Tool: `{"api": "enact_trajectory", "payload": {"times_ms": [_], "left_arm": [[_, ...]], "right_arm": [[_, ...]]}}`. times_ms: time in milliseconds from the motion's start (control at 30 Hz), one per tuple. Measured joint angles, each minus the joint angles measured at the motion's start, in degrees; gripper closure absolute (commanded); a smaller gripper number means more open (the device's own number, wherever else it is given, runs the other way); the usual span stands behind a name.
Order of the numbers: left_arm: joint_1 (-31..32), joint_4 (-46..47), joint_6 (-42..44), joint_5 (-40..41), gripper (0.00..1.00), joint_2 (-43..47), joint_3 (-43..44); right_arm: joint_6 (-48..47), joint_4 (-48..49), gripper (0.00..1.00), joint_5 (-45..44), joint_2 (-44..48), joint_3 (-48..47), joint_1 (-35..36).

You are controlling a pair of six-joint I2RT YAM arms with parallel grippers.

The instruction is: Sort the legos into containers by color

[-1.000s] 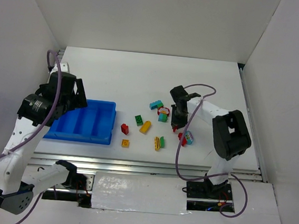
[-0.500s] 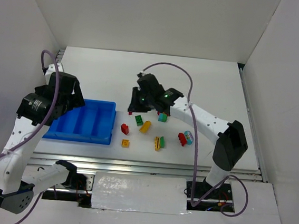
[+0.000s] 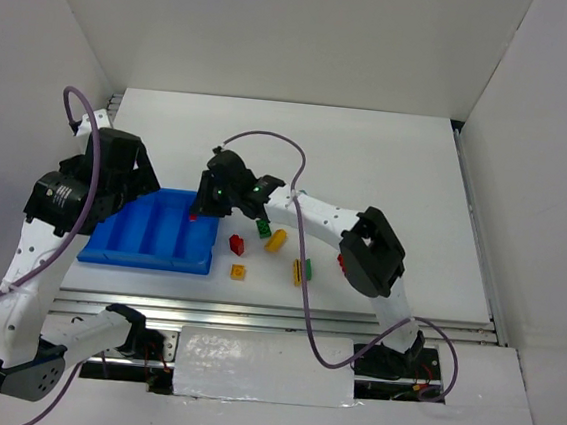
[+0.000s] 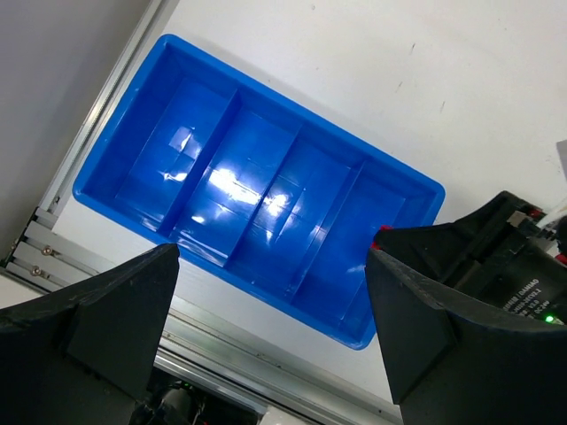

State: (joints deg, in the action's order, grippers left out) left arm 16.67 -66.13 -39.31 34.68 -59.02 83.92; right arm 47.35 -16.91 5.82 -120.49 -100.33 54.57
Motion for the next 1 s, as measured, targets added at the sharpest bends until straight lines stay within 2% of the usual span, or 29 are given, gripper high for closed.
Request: {"api": "enact_trajectory", "payload": {"times_ms": [33,67,167,233,433,533,600,733,867,1000], "left_arm": [[0.0,-0.02,0.02,0.0,0.01,0.02,0.0],[0.0,-0.02,0.07,0.02,0.0,0.02,-0.02],[0.0,0.07,0.22,0.0,0.0,0.35,-0.39],[0.0,0.09,0.33,0.0,0.01,0.74,-0.94],[0.0,0.79,1.97,-0.74,0.0,1.51,-2.67],[0.0,3.72,4.98,-5.35,0.02,2.29,-5.62],[0.04,6.34,7.04,-10.05,0.03,2.51,-8.39],[2.38,12.2,10.34,-19.52,0.04,0.15,-14.95],[10.93,15.63,11.96,-22.05,0.02,-6.01,-17.27],[21.29,18.1,12.7,-20.39,0.05,-13.64,-15.63]], "right_arm": [[0.07,0.04,0.69,-0.04,-0.52,-0.2,0.11],[0.15,0.04,0.54,-0.04,-0.74,-0.22,0.22],[0.39,-0.04,0.44,-0.17,-0.83,-0.39,0.31],[0.35,-0.13,0.4,-0.42,-0.83,-1.05,0.31],[-0.57,-0.33,0.35,-2.03,-0.31,-2.4,0.17],[-0.94,-0.59,0.34,-4.09,3.48,1.05,-0.61],[-0.9,-1.18,0.32,-6.08,9.49,6.97,-1.9],[-0.09,-5.05,0.2,-12.74,28.94,23.1,-9.11],[0.26,-10.49,0.13,-20.46,49.31,34.99,-17.75],[0.15,-17.29,0.12,-25.16,65.68,41.79,-19.17]]}}
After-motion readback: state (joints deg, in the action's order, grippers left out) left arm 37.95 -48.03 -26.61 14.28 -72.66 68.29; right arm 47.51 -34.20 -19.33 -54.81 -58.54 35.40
